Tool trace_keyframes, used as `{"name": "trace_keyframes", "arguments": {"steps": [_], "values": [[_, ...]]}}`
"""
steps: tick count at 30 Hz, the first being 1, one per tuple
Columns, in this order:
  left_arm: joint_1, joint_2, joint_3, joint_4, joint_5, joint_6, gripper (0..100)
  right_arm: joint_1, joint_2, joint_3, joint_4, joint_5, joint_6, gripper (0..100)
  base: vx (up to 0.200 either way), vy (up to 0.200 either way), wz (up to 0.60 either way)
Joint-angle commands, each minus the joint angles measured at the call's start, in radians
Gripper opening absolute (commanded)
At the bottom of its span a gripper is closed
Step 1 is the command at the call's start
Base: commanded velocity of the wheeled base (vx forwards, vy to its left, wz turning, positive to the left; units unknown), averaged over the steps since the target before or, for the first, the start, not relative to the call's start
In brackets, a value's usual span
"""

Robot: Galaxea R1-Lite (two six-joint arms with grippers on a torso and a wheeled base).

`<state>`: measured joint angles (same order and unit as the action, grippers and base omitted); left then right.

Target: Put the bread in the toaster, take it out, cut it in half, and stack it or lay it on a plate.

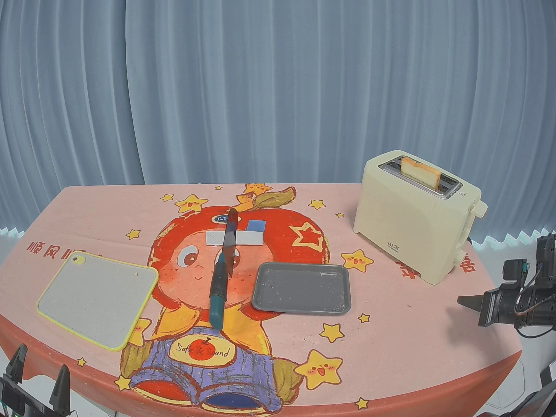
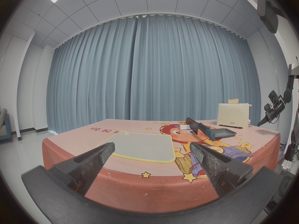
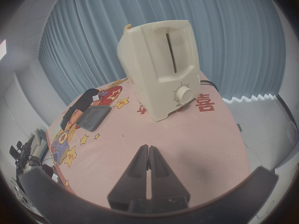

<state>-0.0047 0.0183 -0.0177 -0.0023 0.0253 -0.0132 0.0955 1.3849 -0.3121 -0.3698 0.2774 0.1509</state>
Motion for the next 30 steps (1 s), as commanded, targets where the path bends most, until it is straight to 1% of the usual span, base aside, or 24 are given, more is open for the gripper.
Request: {"name": "trace_keyframes", "arguments": {"steps": [1, 20, 22, 26, 30], "values": [[0.0, 0.002, 0.018, -0.001, 0.001, 0.001, 100, -0.01, 0.023, -0.002, -0.005, -0.003, -0.001, 0, 0.0, 0.0, 0.0], [0.0, 0.002, 0.018, -0.001, 0.001, -0.001, 100, -0.028, 0.059, -0.033, -0.005, -0.004, 0.001, 0, 0.0, 0.0, 0.0], [0.0, 0.002, 0.018, -0.001, 0.001, -0.001, 100, -0.043, 0.062, -0.042, -0.005, -0.009, 0.001, 0, 0.0, 0.0, 0.0], [0.0, 0.002, 0.018, -0.001, 0.001, -0.001, 100, -0.102, 0.1, -0.071, -0.005, -0.04, 0.001, 0, 0.0, 0.0, 0.0], [0.0, 0.002, 0.018, -0.001, 0.001, -0.001, 100, -0.138, 0.14, -0.091, -0.006, -0.04, 0.001, 0, 0.0, 0.0, 0.0]]}}
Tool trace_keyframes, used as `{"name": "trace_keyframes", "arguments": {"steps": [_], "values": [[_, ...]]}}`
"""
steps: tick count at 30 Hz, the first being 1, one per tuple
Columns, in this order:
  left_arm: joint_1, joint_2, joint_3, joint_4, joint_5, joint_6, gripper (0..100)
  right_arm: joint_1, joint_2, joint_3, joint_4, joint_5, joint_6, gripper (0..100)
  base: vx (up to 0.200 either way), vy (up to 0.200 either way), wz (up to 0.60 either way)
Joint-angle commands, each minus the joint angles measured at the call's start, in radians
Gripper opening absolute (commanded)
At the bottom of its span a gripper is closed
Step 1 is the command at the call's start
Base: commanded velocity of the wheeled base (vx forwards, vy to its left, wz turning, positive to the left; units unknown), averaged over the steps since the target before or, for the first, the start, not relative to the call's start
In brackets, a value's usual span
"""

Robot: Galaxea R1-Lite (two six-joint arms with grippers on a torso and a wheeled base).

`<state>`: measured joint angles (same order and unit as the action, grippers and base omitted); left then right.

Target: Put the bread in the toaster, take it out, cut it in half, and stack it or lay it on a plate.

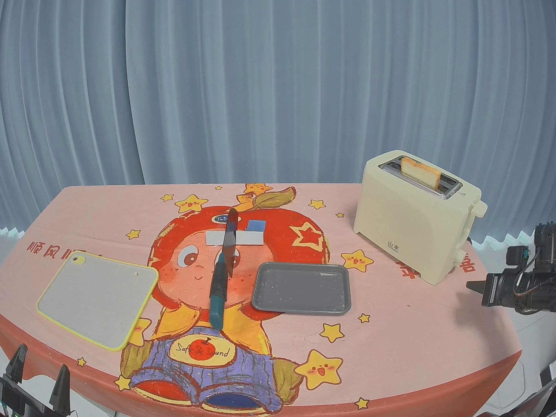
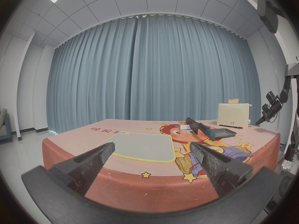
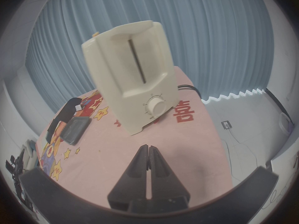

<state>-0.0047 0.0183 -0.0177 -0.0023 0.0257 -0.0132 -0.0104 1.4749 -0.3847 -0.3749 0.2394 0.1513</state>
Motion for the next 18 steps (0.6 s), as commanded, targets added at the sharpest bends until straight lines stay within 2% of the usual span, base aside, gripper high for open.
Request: {"name": "trace_keyframes", "arguments": {"steps": [1, 12, 18], "values": [[0.0, 0.002, 0.018, -0.001, 0.0, -0.001, 100, -0.033, 0.053, -0.02, -0.001, -0.002, 0.001, 0, 0.0, 0.0, 0.0], [0.0, 0.002, 0.018, -0.001, 0.0, -0.001, 100, -0.052, 0.127, -0.069, -0.002, -0.003, 0.016, 0, 0.0, 0.0, 0.0], [0.0, 0.002, 0.018, -0.001, 0.0, -0.001, 100, -0.046, 0.15, -0.089, -0.001, -0.003, 0.065, 0, 0.0, 0.0, 0.0]]}}
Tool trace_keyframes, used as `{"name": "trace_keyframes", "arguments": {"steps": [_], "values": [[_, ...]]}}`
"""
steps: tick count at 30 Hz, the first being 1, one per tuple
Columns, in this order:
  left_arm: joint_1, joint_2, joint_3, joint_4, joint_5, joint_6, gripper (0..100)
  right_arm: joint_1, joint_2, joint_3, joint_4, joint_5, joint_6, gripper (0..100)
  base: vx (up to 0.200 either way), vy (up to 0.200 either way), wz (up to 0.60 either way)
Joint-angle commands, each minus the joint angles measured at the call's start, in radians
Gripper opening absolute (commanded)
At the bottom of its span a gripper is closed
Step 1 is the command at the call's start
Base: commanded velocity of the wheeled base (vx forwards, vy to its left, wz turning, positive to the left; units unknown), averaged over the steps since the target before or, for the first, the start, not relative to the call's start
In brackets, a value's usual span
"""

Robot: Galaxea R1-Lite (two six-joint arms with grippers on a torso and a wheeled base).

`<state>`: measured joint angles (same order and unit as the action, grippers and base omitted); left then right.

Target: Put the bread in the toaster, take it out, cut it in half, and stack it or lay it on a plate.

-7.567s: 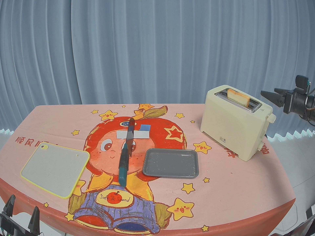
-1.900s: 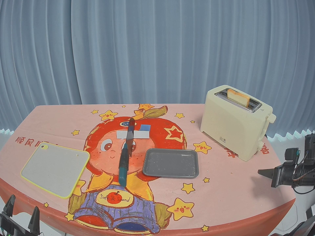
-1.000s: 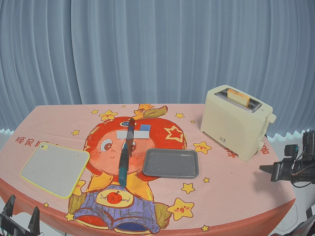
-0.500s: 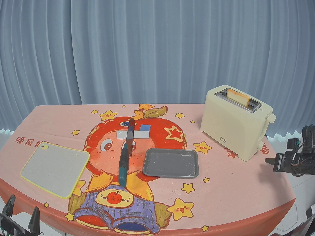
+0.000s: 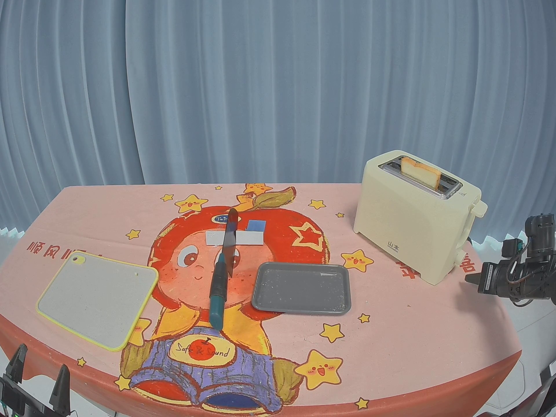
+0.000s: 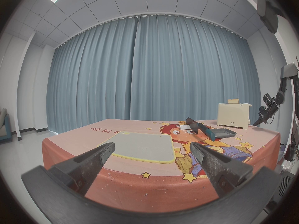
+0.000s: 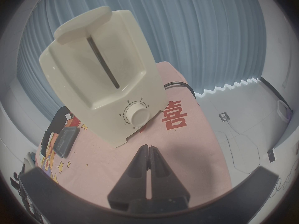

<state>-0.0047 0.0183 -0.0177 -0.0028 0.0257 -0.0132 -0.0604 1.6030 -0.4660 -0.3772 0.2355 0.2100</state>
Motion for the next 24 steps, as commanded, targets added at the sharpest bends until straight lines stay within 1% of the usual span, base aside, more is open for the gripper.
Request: {"name": "trace_keyframes", "arguments": {"steps": [1, 5, 9, 11, 16, 20, 24], "values": [[0.0, 0.002, 0.018, 0.001, 0.0, -0.001, 100, 0.007, 0.025, -0.008, 0.001, 0.001, 0.011, 0, 0.0, 0.0, 0.0], [0.0, 0.002, 0.018, 0.0, 0.0, -0.001, 100, 0.01, 0.026, -0.011, 0.0, -0.001, 0.015, 0, 0.0, 0.0, 0.0], [0.0, 0.002, 0.018, 0.0, 0.0, 0.001, 100, 0.01, 0.043, -0.019, -0.002, -0.013, 0.019, 0, 0.0, 0.0, 0.0], [0.0, 0.002, 0.018, 0.0, 0.0, -0.001, 100, 0.011, 0.058, -0.02, -0.022, -0.018, 0.025, 0, 0.0, 0.0, 0.0], [0.0, 0.002, 0.018, 0.0, 0.0, -0.001, 100, 0.022, 0.092, -0.011, -0.123, -0.042, 0.052, 0, 0.0, 0.0, 0.0], [0.0, 0.002, 0.018, 0.0, 0.0, -0.001, 100, 0.034, 0.098, -0.01, -0.127, -0.068, 0.063, 0, 0.0, 0.0, 0.0], [0.0, 0.002, 0.018, 0.0, 0.0, -0.001, 100, 0.04, 0.106, -0.011, -0.129, -0.071, 0.065, 0, 0.0, 0.0, 0.0]]}}
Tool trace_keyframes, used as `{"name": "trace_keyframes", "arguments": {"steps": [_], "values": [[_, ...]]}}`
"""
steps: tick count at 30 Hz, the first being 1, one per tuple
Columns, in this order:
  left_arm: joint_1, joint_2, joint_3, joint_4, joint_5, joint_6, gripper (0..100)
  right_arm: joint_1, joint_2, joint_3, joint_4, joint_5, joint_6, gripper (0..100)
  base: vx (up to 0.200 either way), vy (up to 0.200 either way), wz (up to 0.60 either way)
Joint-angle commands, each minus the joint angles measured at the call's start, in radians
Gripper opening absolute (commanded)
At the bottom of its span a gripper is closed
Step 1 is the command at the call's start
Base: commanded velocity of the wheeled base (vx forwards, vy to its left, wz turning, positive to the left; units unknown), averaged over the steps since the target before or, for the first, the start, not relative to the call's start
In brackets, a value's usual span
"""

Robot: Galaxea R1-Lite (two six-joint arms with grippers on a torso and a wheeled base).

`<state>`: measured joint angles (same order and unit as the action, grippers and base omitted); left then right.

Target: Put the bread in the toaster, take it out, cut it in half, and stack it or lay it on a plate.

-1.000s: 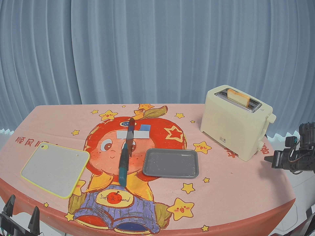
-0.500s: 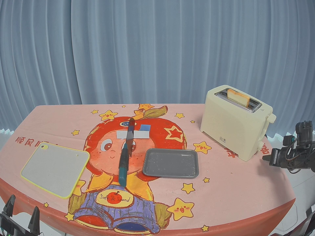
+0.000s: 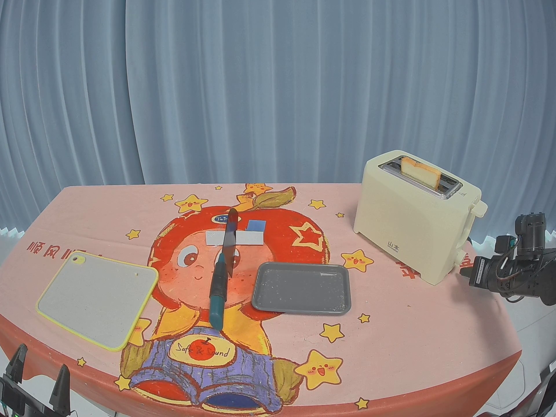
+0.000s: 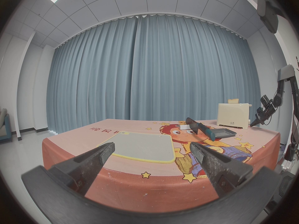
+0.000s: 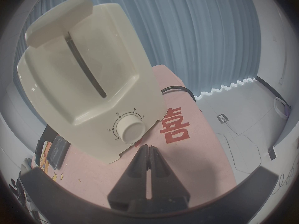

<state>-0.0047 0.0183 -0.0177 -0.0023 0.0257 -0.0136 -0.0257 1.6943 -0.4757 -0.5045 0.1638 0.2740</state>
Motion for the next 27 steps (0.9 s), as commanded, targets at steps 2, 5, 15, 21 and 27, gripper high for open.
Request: {"name": "trace_keyframes", "arguments": {"steps": [2, 5, 15, 21, 27], "values": [[0.0, 0.002, 0.018, -0.001, 0.0, 0.0, 100, 0.009, 0.021, -0.001, -0.002, 0.002, 0.001, 0, 0.0, 0.0, 0.0], [0.0, 0.002, 0.018, -0.001, 0.0, 0.0, 100, 0.015, 0.022, 0.0, -0.002, 0.002, 0.001, 0, 0.0, 0.0, 0.0], [0.0, 0.002, 0.018, -0.001, 0.0, 0.0, 100, 0.024, 0.012, -0.001, -0.005, 0.0, 0.001, 0, 0.0, 0.0, 0.0], [0.0, 0.002, 0.018, -0.001, 0.0, 0.0, 100, 0.026, 0.004, -0.003, -0.005, 0.0, 0.001, 0, 0.0, 0.0, 0.0], [0.0, 0.002, 0.018, -0.001, 0.0, 0.0, 100, 0.035, -0.01, -0.003, -0.005, -0.003, 0.001, 0, 0.0, 0.0, 0.0]]}}
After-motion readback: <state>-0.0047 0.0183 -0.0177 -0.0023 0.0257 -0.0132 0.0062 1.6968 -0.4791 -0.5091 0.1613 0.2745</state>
